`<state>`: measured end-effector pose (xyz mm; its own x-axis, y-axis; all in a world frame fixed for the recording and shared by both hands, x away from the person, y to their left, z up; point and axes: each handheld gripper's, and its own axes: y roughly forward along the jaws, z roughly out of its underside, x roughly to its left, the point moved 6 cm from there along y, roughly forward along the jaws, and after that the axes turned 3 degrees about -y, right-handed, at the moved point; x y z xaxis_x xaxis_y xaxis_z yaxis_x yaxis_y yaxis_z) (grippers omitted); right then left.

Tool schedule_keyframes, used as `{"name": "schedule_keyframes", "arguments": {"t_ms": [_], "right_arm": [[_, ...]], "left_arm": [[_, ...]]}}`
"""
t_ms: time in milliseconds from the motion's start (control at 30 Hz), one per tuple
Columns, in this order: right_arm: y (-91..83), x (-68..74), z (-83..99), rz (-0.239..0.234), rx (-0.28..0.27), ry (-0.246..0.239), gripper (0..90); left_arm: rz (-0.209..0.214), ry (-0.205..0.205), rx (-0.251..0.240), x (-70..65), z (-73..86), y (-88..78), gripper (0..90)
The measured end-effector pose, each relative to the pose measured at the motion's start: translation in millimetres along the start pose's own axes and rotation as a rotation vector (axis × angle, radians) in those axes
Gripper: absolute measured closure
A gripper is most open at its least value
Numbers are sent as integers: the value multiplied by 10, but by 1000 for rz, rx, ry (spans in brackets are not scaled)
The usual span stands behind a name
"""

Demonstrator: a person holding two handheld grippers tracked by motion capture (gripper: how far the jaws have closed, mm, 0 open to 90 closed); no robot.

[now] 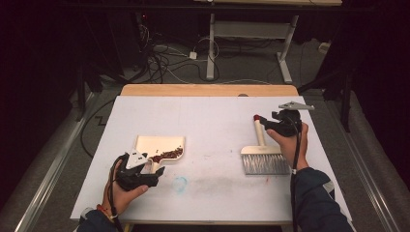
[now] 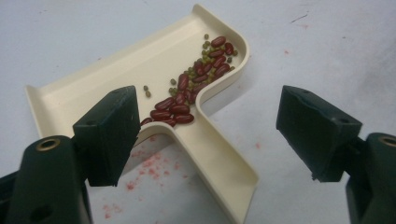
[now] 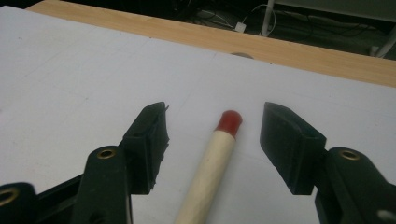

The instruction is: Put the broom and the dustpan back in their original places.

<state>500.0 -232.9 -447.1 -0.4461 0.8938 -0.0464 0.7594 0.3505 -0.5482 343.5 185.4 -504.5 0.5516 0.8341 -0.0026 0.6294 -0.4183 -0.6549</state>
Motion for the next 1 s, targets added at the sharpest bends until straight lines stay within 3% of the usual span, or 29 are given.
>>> {"name": "schedule_keyframes", "arguments": {"t_ms": [133,300,400,500,600,733,1000], "right_arm": [[-34,-9,-6,16,-4,2,373],[-93,5,-21,26,-30,33,270],[-121,22,-52,26,-50,16,246],[-134,41,-71,25,-60,5,163],[-156,70,-94,13,-78,-1,160],[-175,106,-120,30,-91,-28,160],[-240,219,-169,-25,-121,-52,161]], "left_arm": [[-29,38,24,24,56,4,217],[-29,23,21,52,50,14,217],[-15,32,10,29,36,13,217],[-8,44,11,3,32,17,215],[-2,53,9,-16,30,15,214],[4,54,13,-26,37,27,214],[12,60,14,-42,36,42,215]]}}
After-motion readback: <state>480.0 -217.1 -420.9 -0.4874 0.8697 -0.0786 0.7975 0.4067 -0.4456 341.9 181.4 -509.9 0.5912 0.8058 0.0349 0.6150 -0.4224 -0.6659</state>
